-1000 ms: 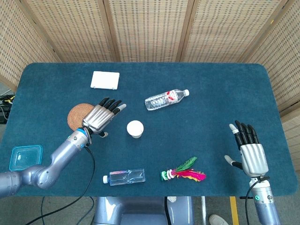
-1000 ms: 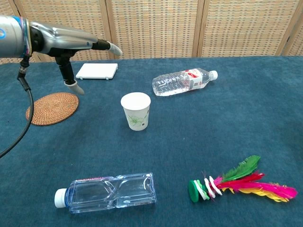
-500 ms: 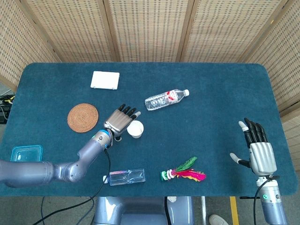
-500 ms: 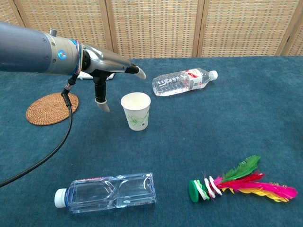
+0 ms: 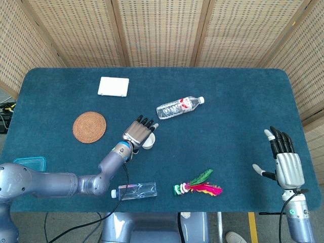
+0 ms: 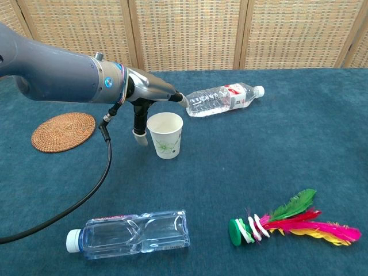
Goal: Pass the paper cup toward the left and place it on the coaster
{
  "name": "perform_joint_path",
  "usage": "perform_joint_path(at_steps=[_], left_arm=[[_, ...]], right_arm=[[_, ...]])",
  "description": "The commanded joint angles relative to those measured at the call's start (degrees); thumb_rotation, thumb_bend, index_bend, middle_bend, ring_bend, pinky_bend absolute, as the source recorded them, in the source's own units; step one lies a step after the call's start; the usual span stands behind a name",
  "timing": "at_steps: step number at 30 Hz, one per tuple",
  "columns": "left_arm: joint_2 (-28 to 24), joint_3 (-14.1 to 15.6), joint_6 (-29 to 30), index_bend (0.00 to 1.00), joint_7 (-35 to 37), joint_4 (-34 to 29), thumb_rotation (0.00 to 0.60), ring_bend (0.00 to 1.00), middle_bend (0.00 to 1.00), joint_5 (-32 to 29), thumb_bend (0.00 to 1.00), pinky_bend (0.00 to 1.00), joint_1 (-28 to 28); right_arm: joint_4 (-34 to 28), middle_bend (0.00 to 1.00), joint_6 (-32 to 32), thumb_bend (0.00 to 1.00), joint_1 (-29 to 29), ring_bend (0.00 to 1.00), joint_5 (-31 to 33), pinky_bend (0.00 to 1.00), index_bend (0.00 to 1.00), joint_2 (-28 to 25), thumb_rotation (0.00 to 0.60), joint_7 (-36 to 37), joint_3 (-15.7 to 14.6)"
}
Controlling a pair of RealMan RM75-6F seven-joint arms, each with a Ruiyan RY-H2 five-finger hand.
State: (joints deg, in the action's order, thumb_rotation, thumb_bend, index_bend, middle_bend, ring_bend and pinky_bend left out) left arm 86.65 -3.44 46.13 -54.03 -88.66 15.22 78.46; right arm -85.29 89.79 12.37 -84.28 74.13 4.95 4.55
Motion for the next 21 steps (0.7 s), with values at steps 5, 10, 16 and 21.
perform_joint_path(at_steps=[5, 10, 16, 21], left_arm=[[2.17, 1.19, -0.15, 0.1, 0.21, 2.64, 0.6, 0.0, 0.0, -1.84, 0.25, 0.0, 1.21], [2.77, 1.93, -0.28, 0.19, 0.7, 3.25, 0.6, 0.0, 0.0, -1.9, 0.29, 0.0, 1.42], [2.97, 2.29, -0.07, 0.23, 1.57, 3.39, 0.6, 0.0, 0.0, -1.51, 0.34, 0.0, 1.36], [2.61, 2.45, 0.65, 0.25, 3.18, 3.1, 0.6, 0.0, 0.0, -0.32, 0.38, 0.0, 0.61]], right_arm=[[0.28, 0.0, -0.79, 0.08, -0.38, 0.0, 0.31, 0.0, 0.0, -0.17, 0.6, 1.19, 0.71], [0.33, 0.0, -0.94, 0.08, -0.62, 0.0, -0.02, 0.0, 0.0, -0.18, 0.6, 1.44, 1.02], [0.21, 0.0, -1.26, 0.08, -0.8, 0.0, -0.25, 0.0, 0.0, -0.18, 0.6, 1.41, 1.23], [0.06, 0.0, -1.44, 0.08, -0.98, 0.0, -0.69, 0.0, 0.0, -0.18, 0.6, 1.44, 1.41]])
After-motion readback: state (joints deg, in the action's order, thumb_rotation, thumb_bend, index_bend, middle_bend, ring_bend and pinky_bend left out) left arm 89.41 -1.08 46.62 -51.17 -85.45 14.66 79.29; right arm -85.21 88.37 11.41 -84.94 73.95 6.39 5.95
